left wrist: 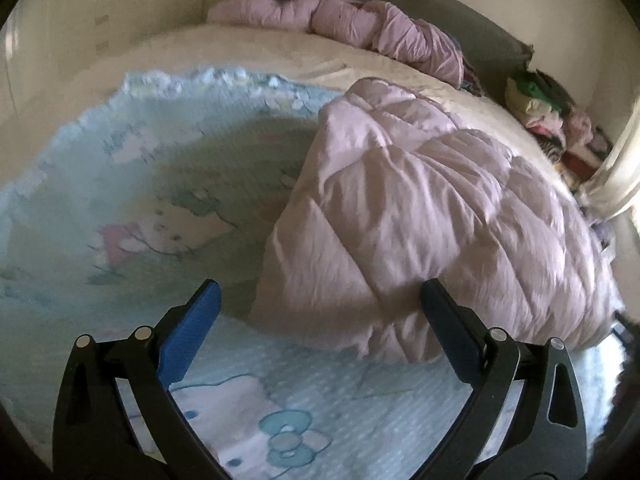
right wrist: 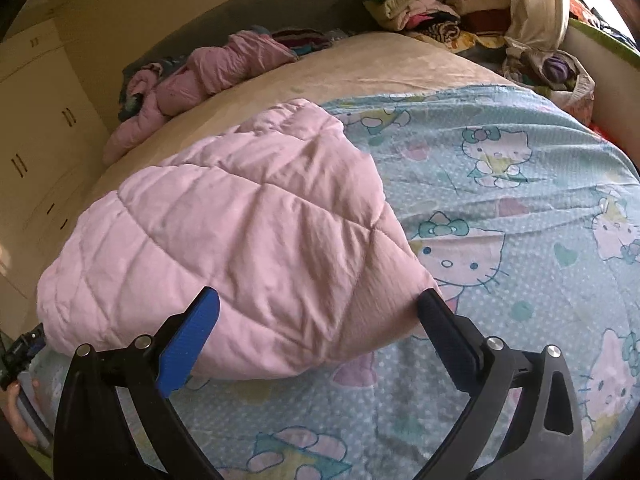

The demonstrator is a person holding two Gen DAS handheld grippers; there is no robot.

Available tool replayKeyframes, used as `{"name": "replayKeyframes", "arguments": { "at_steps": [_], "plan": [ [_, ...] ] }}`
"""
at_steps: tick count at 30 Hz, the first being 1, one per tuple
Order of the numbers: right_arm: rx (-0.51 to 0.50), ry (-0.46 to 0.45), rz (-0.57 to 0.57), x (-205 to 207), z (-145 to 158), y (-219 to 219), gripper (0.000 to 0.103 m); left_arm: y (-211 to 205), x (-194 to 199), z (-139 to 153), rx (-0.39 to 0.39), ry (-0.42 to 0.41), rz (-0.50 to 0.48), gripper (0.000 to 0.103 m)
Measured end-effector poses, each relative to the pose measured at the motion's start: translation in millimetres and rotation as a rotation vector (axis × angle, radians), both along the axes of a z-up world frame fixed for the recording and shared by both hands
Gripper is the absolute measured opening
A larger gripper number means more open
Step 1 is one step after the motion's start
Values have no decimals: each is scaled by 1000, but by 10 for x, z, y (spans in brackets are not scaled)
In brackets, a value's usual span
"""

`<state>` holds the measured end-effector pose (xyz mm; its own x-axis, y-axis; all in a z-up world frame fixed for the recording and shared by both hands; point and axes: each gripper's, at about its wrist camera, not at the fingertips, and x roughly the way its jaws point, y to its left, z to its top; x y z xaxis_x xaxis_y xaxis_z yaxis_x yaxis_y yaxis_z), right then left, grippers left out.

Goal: Fold large clothes

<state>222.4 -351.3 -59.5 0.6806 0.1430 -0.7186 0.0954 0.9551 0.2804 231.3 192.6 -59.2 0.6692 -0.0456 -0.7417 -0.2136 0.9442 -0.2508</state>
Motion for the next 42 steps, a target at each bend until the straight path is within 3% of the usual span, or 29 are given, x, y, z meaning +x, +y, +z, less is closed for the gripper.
{"name": "replayKeyframes", "arguments": {
  "at_steps": [4, 9, 15, 21, 23, 26, 28, 30, 32, 34, 42],
  "plan": [
    [-19, 4, 8, 98, -72, -4, 99, 119, 149, -82, -111, 18, -12, 95],
    [33, 17, -32, 194, -103, -161, 99, 200, 275, -190, -220, 44, -35, 95],
    [342, 147, 1, 421, -470, -423, 99, 278, 356, -383, -406, 64, -42, 95],
    [380, 157, 57, 561, -484, -384, 96, 234, 438, -441, -470, 68, -56, 95],
    [392, 139, 80, 538, -435, -327, 72, 211, 472, -421, -457, 80, -55, 88],
    [366, 96, 112, 392, -274, -204, 50, 168, 473, -280, -391, 71, -85, 65],
    [335, 73, 122, 288, -155, -133, 45, 150, 441, -166, -337, 55, -100, 48],
    [289, 43, 141, 132, 2, -21, 43, 109, 379, -50, -271, 34, -111, 44],
    [259, 17, 155, -20, 111, 44, 42, 38, 286, 42, -193, 24, -121, 44],
    [243, 12, 159, -126, 158, 67, 41, 33, 233, 68, -166, 24, -123, 43],
    [247, 71, 108, -252, -22, -25, 43, 40, 43, 37, -164, 8, -133, 44]
  ]
}}
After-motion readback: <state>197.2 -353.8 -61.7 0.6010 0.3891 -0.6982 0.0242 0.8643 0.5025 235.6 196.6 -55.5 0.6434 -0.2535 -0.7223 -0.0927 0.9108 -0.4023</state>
